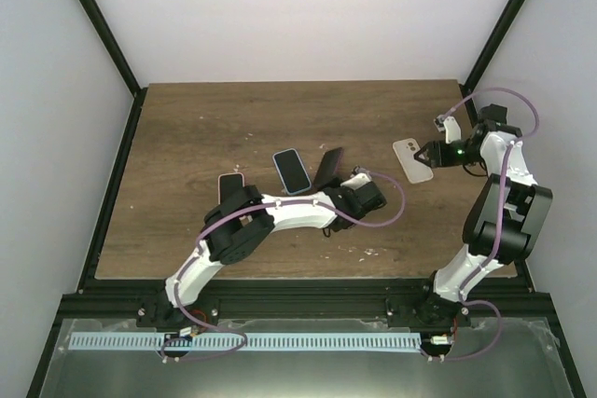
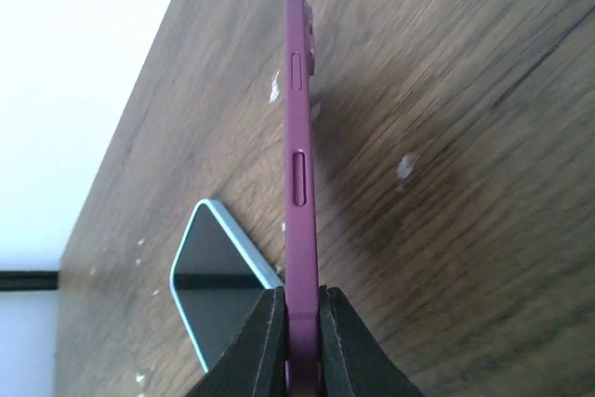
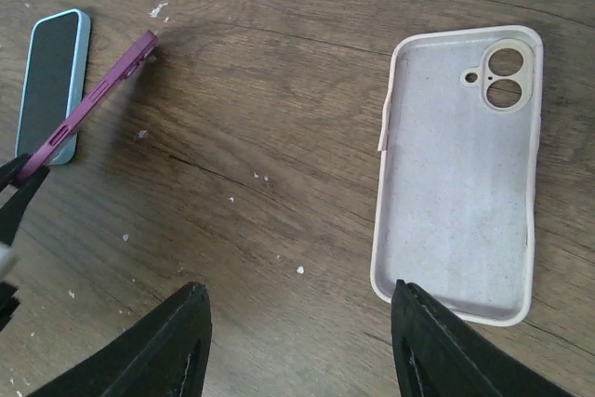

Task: Take the phone out of the phone case
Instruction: Place the phone at the center of the board, then pick up the phone at the center of the board.

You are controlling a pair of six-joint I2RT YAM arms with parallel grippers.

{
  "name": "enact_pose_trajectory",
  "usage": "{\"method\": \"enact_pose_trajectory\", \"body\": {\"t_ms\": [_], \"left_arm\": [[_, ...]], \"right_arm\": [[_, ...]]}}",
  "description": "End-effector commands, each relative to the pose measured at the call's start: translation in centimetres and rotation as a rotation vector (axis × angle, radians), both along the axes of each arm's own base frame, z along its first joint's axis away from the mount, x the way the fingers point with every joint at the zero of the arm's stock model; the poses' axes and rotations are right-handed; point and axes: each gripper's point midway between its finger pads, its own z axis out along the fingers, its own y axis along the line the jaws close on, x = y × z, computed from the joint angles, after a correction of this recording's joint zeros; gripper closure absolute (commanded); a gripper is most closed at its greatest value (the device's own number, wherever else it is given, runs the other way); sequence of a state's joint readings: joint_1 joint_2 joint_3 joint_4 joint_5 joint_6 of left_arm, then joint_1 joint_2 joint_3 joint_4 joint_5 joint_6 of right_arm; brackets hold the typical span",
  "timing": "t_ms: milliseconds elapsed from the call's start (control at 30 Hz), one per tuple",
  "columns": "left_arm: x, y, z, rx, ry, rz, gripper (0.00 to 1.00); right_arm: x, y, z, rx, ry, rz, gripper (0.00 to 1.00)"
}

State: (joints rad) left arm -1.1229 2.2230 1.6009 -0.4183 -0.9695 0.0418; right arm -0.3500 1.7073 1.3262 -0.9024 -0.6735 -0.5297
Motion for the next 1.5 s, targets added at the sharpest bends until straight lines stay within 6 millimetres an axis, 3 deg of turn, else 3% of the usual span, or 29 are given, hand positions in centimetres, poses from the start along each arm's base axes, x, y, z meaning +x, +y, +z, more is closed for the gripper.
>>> {"method": "enact_pose_trajectory", "body": {"t_ms": [0, 67, 133, 200, 400, 467, 567, 667, 733, 800, 933, 1033, 1100, 1133, 1200, 1467], "left_arm": [[0.6, 1.1, -0.4, 0.141, 0.000, 0.040, 1.00], [0.4, 0.9, -1.3, 0.143, 0.037, 0.036, 0.97], [0.1, 0.8, -2.5, 0.147, 0.078, 0.040, 0.81], [-0.1, 0.6, -3.2, 0.134, 0.111, 0.041, 0.72], [-0.7, -0.8, -4.3, 0.033, 0.187, 0.023, 0.69], [-0.9, -1.0, -4.3, 0.003, 0.207, 0.019, 0.63], [-1.3, -1.3, -3.6, -0.083, 0.239, 0.011, 0.34], [-1.4, -1.3, -1.7, -0.258, 0.302, -0.003, 0.23], [-0.7, -0.6, -0.6, -0.363, 0.331, 0.015, 0.22], [0.8, 1.5, 0.2, -0.438, 0.345, 0.094, 0.22], [4.3, 6.7, -0.4, -0.528, 0.379, 0.327, 0.21], [5.5, 8.8, -1.9, -0.635, 0.462, 0.483, 0.18], [6.1, 9.7, -3.1, -0.701, 0.536, 0.567, 0.02], [6.1, 9.9, -3.6, -0.734, 0.572, 0.598, 0.00], [6.2, 10.1, -4.1, -0.791, 0.607, 0.639, 0.00], [7.1, 10.8, -6.1, -0.850, 0.650, 0.711, 0.00]], "right_arm": [[0.4, 0.5, 1.2, 0.027, -0.069, 0.001, 0.45], [0.4, 0.6, 1.1, 0.036, -0.063, 0.003, 0.45], [0.5, 0.7, 1.1, 0.047, -0.060, 0.004, 0.44], [0.6, 0.8, 1.2, 0.059, -0.062, 0.002, 0.44], [0.8, 1.1, 1.4, 0.093, -0.057, 0.000, 0.44], [0.8, 1.2, 1.6, 0.096, -0.062, 0.002, 0.44], [0.5, 1.2, 2.0, 0.086, -0.083, -0.012, 0.39], [-0.1, 1.7, 2.9, 0.100, -0.114, -0.018, 0.36], [-0.6, 2.4, 3.7, 0.134, -0.128, -0.014, 0.36], [-1.1, 3.5, 4.6, 0.165, -0.151, 0.005, 0.36], [-2.2, 5.9, 5.3, 0.191, -0.195, 0.022, 0.36], [-3.0, 8.0, 5.9, 0.231, -0.242, 0.061, 0.36], [-3.6, 9.6, 6.6, 0.292, -0.273, 0.098, 0.35], [-3.8, 10.2, 6.8, 0.320, -0.281, 0.111, 0.35], [-4.2, 11.1, 6.8, 0.316, -0.301, 0.143, 0.33], [-4.8, 11.2, 5.7, 0.305, -0.297, 0.159, 0.32]]}}
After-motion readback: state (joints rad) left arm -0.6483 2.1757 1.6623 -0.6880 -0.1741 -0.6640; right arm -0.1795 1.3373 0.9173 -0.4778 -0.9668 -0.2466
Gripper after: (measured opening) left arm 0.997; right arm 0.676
